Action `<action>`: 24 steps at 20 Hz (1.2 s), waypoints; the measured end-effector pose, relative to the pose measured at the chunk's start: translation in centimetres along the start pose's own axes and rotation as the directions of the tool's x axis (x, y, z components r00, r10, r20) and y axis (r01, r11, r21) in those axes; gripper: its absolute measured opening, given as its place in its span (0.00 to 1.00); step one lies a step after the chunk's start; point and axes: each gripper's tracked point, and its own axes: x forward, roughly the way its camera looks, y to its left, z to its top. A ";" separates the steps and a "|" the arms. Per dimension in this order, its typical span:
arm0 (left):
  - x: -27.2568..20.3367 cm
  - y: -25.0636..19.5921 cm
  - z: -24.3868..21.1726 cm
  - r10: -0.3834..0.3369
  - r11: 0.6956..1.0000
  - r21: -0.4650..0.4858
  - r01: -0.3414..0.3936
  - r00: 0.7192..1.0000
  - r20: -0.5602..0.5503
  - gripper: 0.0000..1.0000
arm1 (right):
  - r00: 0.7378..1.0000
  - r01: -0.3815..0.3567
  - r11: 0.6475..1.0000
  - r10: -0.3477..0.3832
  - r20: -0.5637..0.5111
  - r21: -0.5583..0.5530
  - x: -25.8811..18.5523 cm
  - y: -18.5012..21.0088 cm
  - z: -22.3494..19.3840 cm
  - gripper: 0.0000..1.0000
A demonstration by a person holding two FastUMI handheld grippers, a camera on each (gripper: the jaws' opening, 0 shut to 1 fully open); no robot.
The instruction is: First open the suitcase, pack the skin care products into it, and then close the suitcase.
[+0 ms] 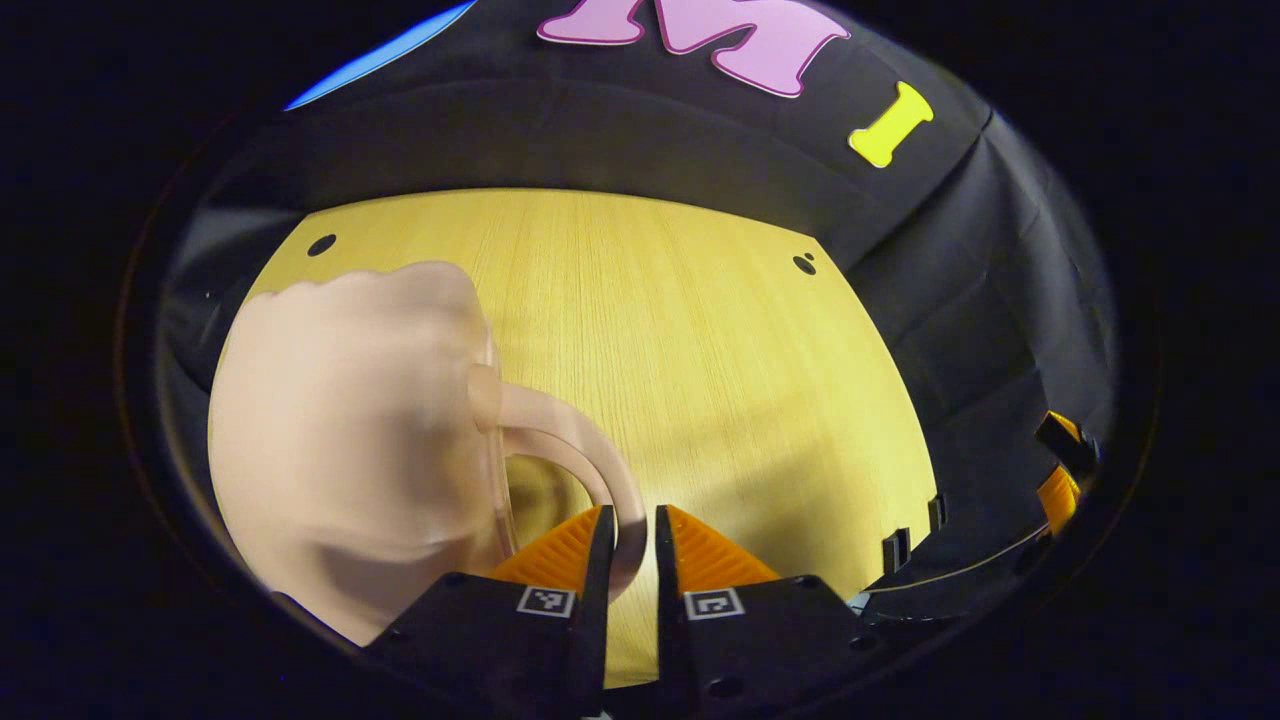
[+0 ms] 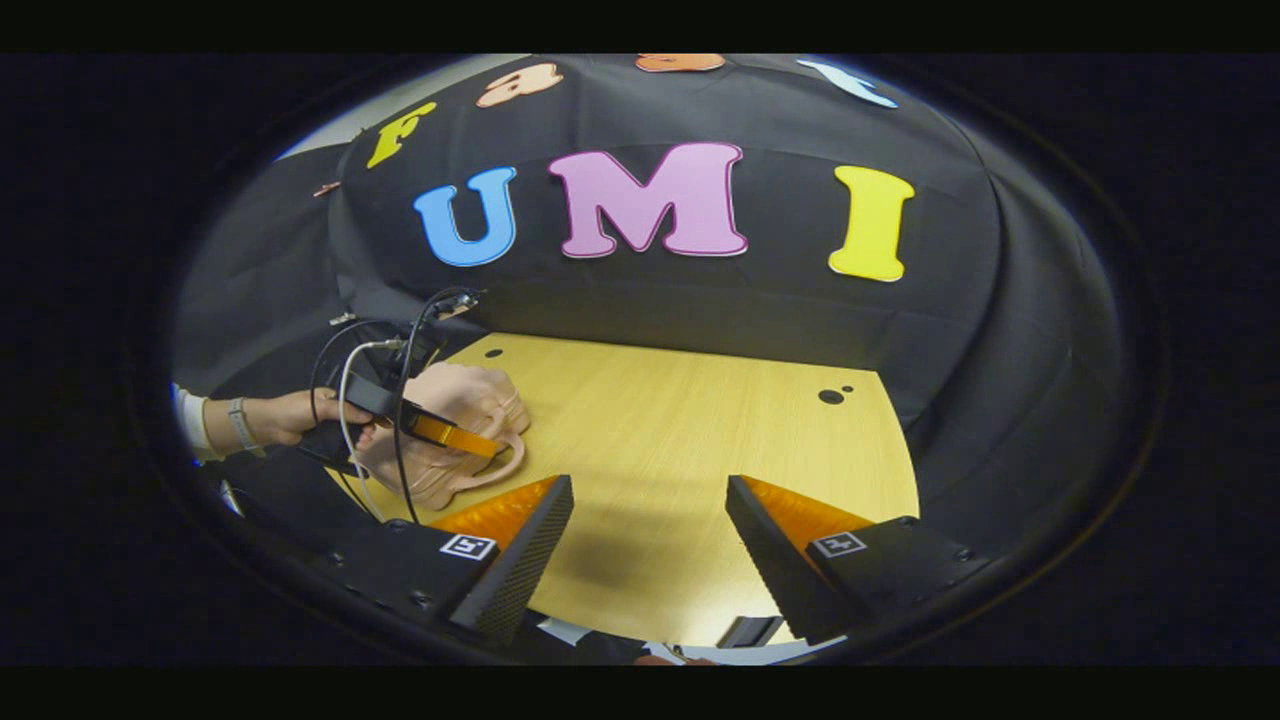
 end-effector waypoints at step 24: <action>-26.6 -2.6 13.0 0.103 0.971 0.049 -0.234 0.594 0.798 0.96 | 0.841 0.124 0.992 -0.112 0.530 0.013 -3.6 4.9 18.0 0.98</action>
